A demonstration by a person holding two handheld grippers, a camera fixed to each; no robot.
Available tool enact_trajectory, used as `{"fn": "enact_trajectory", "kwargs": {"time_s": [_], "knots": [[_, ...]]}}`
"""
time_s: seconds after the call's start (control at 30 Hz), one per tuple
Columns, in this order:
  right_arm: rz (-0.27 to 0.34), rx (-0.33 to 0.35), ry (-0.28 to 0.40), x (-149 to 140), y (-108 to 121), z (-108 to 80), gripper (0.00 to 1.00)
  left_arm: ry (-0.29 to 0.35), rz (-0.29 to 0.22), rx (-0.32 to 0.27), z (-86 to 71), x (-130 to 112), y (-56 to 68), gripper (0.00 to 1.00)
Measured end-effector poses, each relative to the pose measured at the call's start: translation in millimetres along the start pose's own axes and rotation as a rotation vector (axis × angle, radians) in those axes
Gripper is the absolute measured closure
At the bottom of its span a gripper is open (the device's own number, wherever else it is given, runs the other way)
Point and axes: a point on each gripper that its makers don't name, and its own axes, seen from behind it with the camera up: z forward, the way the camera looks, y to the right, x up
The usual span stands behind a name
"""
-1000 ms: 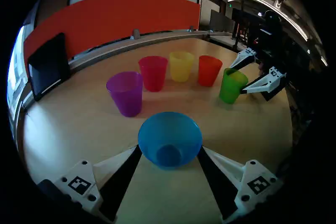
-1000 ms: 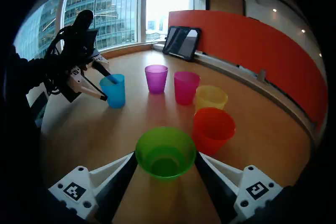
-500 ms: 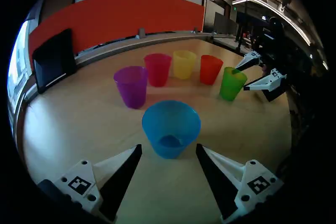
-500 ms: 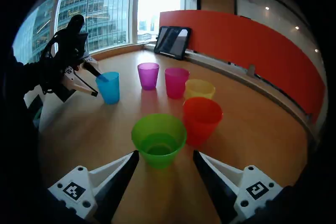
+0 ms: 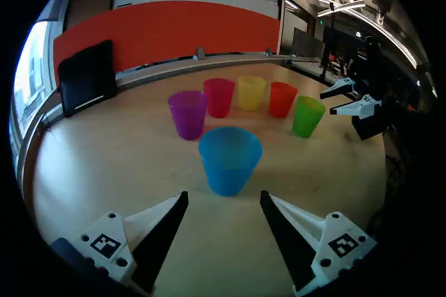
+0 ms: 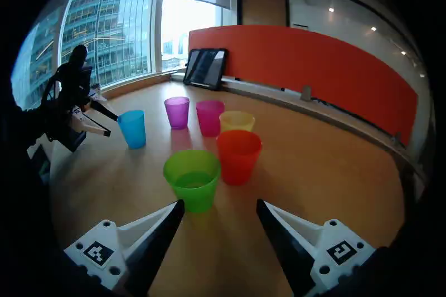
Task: Pour water
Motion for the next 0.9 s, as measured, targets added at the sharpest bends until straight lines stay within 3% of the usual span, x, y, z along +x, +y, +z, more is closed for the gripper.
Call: {"fn": "enact_trajectory", "kwargs": {"time_s": [0.57,0.9], "knots": [[0.133,-0.195,0.189,41.2,43.2,-29.2,0.00,0.196,-0.027,0.226,-36.7,28.0,-39.9,0.04],[0.141,-0.366,0.299,65.8,68.6,-40.2,0.00,0.361,-0.028,0.377,-68.2,62.3,-66.6,0.04]]}}
